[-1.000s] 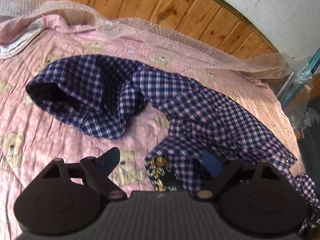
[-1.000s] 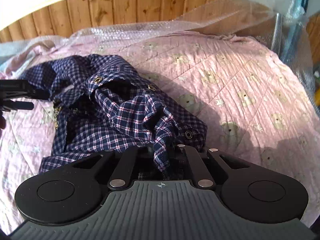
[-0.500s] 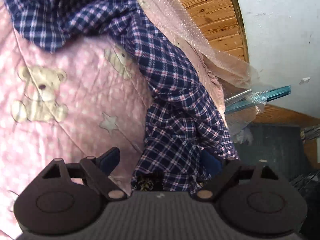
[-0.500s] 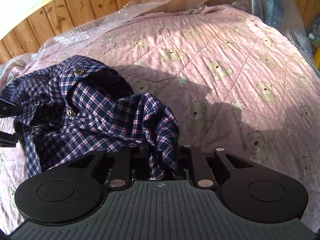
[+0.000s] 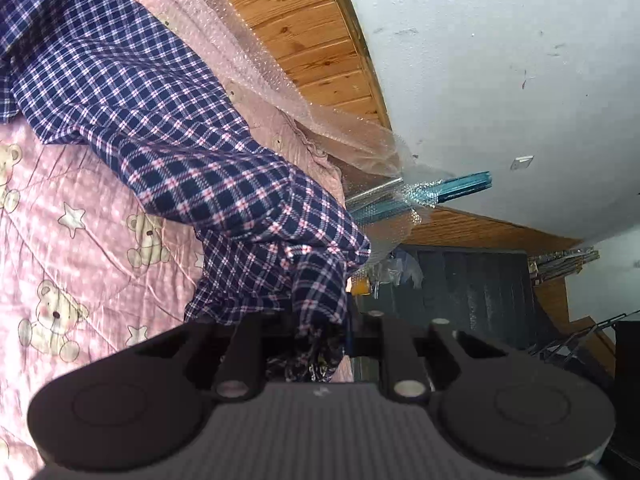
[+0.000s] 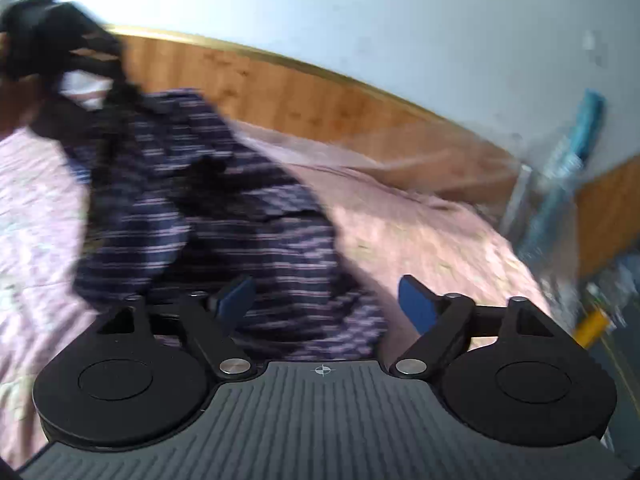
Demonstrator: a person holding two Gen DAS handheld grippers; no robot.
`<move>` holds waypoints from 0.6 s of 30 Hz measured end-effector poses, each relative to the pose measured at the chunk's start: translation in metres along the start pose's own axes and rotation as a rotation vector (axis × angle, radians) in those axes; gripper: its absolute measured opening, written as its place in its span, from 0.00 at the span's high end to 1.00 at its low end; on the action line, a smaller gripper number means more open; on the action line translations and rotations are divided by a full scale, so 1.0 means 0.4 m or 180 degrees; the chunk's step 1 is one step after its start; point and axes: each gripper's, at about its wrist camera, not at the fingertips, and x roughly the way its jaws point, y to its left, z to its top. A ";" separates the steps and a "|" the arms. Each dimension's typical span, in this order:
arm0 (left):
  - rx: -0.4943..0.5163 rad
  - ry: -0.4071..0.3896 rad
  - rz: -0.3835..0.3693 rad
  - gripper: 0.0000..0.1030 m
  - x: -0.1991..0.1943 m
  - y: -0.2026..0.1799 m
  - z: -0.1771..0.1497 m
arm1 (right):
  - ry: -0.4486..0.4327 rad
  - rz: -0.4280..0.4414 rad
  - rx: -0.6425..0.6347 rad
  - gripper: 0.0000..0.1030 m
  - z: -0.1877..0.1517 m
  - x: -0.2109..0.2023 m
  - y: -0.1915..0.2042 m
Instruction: Fold clothes
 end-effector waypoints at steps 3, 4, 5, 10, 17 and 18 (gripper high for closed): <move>-0.0044 -0.0148 0.0061 0.85 -0.065 -0.013 -0.011 | 0.0411 0.0102 -0.0773 0.59 -0.062 0.079 0.162; -0.0053 -0.0210 0.0070 0.85 -0.105 -0.016 -0.015 | 0.0575 0.0109 -0.0772 1.00 -0.070 0.099 0.177; -0.0071 -0.0280 0.0042 0.85 -0.154 -0.020 -0.020 | 0.0594 0.0097 -0.0611 1.00 -0.056 0.089 0.165; 0.0007 -0.0600 -0.0592 0.88 -0.440 -0.115 -0.067 | -0.0007 -0.0168 -0.0134 1.00 0.111 -0.099 0.061; 0.1074 -0.0648 0.0380 0.24 -0.444 -0.208 -0.066 | -0.0220 -0.0015 0.0744 0.99 0.272 -0.142 -0.097; 0.1084 -0.0629 0.0808 0.28 -0.412 -0.154 -0.061 | 0.0033 0.0099 0.0910 0.97 0.245 -0.069 -0.114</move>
